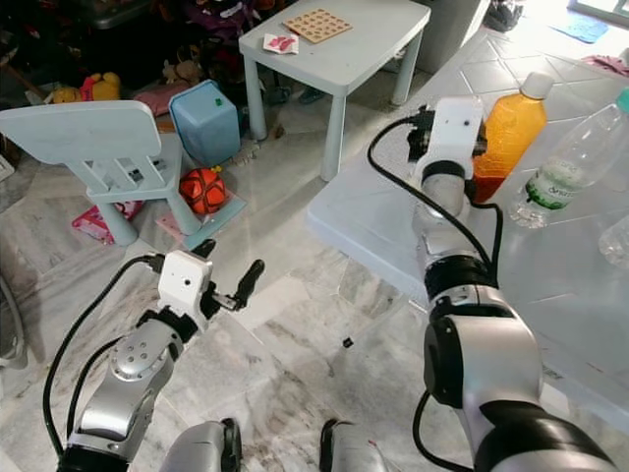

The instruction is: Restocking fridge

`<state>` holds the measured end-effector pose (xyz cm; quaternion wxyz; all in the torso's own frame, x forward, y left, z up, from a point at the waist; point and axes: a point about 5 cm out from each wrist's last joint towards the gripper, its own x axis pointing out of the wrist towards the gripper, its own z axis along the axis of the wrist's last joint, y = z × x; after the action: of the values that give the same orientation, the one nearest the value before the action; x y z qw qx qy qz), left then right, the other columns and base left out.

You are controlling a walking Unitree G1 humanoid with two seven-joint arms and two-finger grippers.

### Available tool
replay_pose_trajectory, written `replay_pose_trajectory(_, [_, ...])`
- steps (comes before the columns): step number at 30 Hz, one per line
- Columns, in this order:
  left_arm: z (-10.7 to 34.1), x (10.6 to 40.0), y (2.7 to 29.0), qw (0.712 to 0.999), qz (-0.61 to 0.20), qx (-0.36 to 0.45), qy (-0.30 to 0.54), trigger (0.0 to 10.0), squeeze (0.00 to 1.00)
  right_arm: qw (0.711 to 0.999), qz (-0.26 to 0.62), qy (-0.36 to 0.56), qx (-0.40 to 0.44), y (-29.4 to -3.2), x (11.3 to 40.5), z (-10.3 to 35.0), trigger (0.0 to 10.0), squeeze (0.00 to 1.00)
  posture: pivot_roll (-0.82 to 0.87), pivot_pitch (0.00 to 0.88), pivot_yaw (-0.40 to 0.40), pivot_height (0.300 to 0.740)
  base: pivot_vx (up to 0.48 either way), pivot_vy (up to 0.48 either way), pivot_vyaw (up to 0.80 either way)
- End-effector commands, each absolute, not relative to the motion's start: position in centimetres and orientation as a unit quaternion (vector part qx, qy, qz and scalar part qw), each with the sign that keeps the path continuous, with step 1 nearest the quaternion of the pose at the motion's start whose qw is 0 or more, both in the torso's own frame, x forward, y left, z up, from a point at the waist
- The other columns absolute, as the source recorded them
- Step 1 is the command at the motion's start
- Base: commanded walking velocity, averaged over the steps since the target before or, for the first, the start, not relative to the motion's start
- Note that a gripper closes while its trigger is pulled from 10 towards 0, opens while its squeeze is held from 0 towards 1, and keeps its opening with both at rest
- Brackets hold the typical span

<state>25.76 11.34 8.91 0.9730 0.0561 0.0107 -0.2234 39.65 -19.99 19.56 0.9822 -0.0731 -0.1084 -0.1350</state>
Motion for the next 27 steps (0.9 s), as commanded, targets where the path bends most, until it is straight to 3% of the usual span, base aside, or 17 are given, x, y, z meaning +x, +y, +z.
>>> replay_pose_trajectory(1, [8.9, 25.5, 11.5, 0.974, -0.22, 0.057, 0.014, 10.0, 0.0, 0.982, -0.133, -0.114, -0.068, -19.8, 39.8, 20.0, 0.0, 0.0, 0.11, 0.157, -0.025, 0.74, 0.0, 0.0, 0.0])
replay_pose_trajectory(21, [8.9, 25.9, 11.4, 0.973, -0.22, 0.063, 0.011, 10.0, 0.0, 0.982, -0.127, -0.13, -0.051, -19.7, 39.7, 20.1, 0.0, 0.0, 0.11, 0.132, -0.026, 0.74, 0.0, 0.0, 0.0])
replay_pose_trajectory(27, [8.7, 26.4, 11.9, 0.978, -0.198, 0.068, 0.013, 10.0, 0.0, 0.984, -0.058, -0.166, -0.021, -17.5, 39.3, 20.5, 0.0, 0.0, 0.11, 0.093, -0.033, 0.74, 0.0, 0.0, 0.0])
